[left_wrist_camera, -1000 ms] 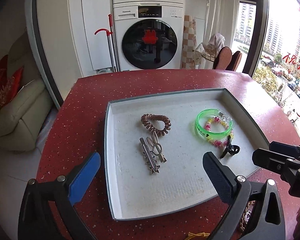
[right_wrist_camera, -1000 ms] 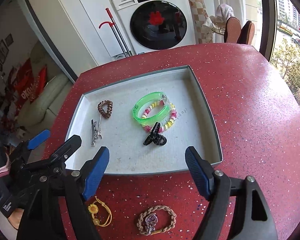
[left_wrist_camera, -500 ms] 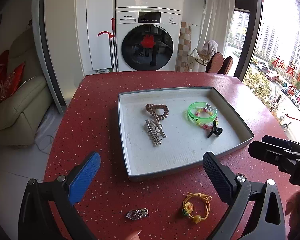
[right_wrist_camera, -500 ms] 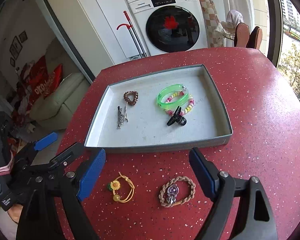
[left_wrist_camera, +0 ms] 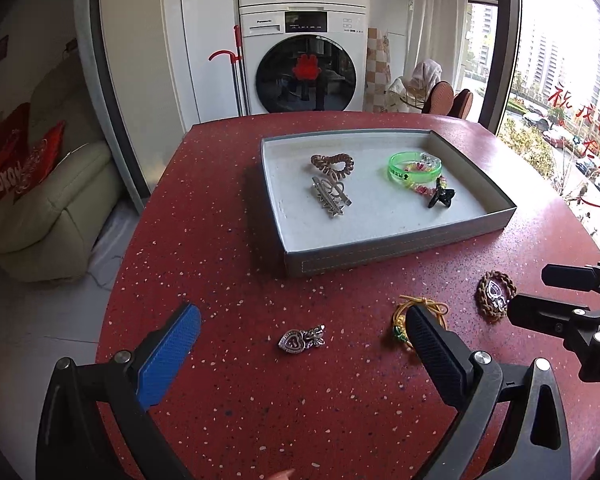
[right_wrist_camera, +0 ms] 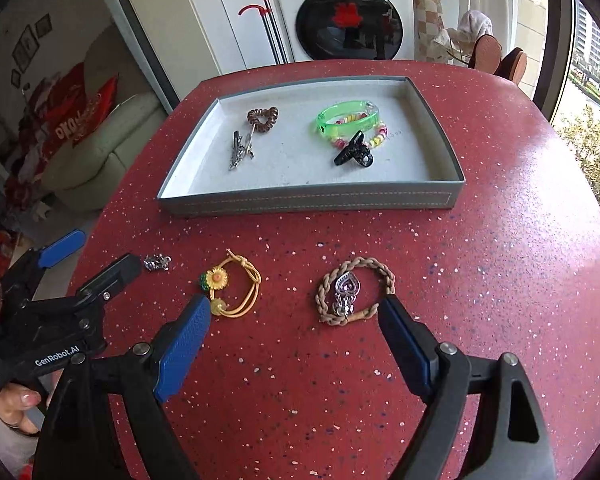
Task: Organize jewelry
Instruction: 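Withdraw both tools from the tray toward the remaining jewelry on the table, then grasp the silver heart pendant with the left tool while the right tool grasps the braided bracelet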
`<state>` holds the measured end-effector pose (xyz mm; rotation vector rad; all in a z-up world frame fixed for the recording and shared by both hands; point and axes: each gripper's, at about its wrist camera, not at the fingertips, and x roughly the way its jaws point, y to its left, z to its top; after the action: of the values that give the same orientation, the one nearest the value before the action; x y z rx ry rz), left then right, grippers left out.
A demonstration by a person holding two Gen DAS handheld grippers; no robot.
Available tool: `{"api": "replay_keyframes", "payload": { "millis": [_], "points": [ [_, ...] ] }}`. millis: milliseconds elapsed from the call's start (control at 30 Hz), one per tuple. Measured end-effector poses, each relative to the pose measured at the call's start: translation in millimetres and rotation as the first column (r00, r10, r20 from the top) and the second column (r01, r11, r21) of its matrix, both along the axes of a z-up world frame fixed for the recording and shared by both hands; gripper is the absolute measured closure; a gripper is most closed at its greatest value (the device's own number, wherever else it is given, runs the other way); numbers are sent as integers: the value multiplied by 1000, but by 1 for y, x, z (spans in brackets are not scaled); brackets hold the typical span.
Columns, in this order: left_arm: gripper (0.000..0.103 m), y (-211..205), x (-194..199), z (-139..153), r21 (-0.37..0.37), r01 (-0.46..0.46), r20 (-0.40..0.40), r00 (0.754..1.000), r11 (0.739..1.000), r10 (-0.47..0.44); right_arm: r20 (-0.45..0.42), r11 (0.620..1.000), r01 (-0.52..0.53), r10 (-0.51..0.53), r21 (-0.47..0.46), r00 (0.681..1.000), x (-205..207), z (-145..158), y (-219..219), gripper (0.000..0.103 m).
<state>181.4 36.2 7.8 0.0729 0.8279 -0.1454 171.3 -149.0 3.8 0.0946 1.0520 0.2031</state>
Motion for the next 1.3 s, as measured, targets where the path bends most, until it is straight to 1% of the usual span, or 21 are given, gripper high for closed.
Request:
{"api": "replay_keyframes", "payload": {
  "millis": [100,167,267,433,500,633,733,800,833,900,933,1000,1167,1200,1233,1300],
  "points": [
    [0,9,-4,-7,-16,-22,-20,1000,1000,22,-2,1000,14,-14,-16,1000,-8,-4,-6,15],
    [0,14,-6,-12,-26,-19,-43,999,999,17,-4,999,27,-27,-27,1000,-14,-6,-11,15],
    [0,22,-8,-17,-22,-34,-54,998,999,33,-11,998,51,-52,-41,999,-20,-11,-20,15],
    [0,31,-5,-26,-38,-68,-86,994,997,64,-33,994,97,-99,-52,995,-21,-21,-30,15],
    [0,30,-2,-29,-52,-65,-100,993,997,59,-34,993,104,-106,-51,994,-20,-23,-30,15],
    [0,25,2,-35,-27,-66,-101,993,997,63,-16,991,110,-112,-77,994,-18,-24,-27,15],
    [0,23,5,-38,-9,-58,-103,993,998,56,-5,991,110,-111,-77,994,-14,-22,-24,16],
    [0,20,8,-38,7,-47,-98,994,999,48,1,991,115,-115,-71,993,-10,-21,-23,26],
    [0,19,9,-38,15,-41,-95,995,999,42,2,991,116,-117,-69,993,-8,-21,-22,28],
    [0,16,11,-37,26,-26,-89,996,999,28,4,990,118,-118,-72,993,-4,-20,-22,41],
    [0,15,11,-36,31,-19,-84,996,999,22,1,991,115,-115,-71,993,-2,-21,-22,44],
    [0,12,14,-36,41,-4,-91,996,999,7,-4,992,109,-110,-69,994,1,-21,-22,55],
    [0,7,16,-37,51,15,-84,996,999,-10,2,994,68,-68,-85,998,6,-24,-15,64],
    [1,6,16,-37,51,21,-85,996,998,-17,2,994,59,-59,-94,998,7,-25,-12,66],
    [5,5,17,-38,54,27,-86,996,998,-22,1,994,50,-51,-102,999,9,-27,-10,67],
    [6,2,18,-40,60,36,-94,995,998,-30,-12,993,39,-41,-111,999,13,-32,-7,75]
  ]
}}
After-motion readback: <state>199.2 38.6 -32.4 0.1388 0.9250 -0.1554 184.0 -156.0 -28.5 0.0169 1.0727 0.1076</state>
